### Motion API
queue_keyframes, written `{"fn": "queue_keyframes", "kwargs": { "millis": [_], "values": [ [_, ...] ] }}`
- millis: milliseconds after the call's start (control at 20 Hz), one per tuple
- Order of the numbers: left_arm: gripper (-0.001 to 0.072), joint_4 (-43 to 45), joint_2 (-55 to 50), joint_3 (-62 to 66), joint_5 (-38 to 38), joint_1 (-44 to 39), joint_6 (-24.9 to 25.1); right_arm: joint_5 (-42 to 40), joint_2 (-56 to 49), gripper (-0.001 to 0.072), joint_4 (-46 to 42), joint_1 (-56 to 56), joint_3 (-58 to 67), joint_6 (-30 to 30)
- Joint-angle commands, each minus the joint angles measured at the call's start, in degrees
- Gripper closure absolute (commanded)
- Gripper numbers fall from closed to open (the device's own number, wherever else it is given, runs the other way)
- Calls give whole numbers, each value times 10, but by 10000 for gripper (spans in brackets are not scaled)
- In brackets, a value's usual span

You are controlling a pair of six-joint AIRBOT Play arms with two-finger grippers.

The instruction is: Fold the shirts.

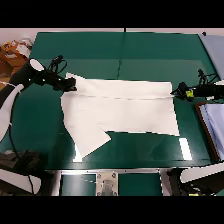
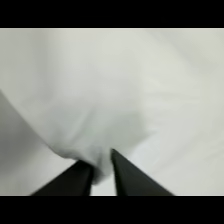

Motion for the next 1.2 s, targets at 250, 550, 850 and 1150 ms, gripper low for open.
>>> {"fn": "queue_keyframes", "kwargs": {
  "millis": [250,550,850,1150],
  "values": [
    [638,5,18,40,-230,66,-49,150,28,696,-21,-75,30,105],
    [681,57,131,-35,-255,81,-45,149,201,696,-29,-92,-136,108],
    [678,46,409,-381,-129,59,-77,141,470,550,-12,-97,-442,142],
    [278,-11,466,-579,-35,59,-99,75,495,224,11,-98,-577,143]
  ]
}}
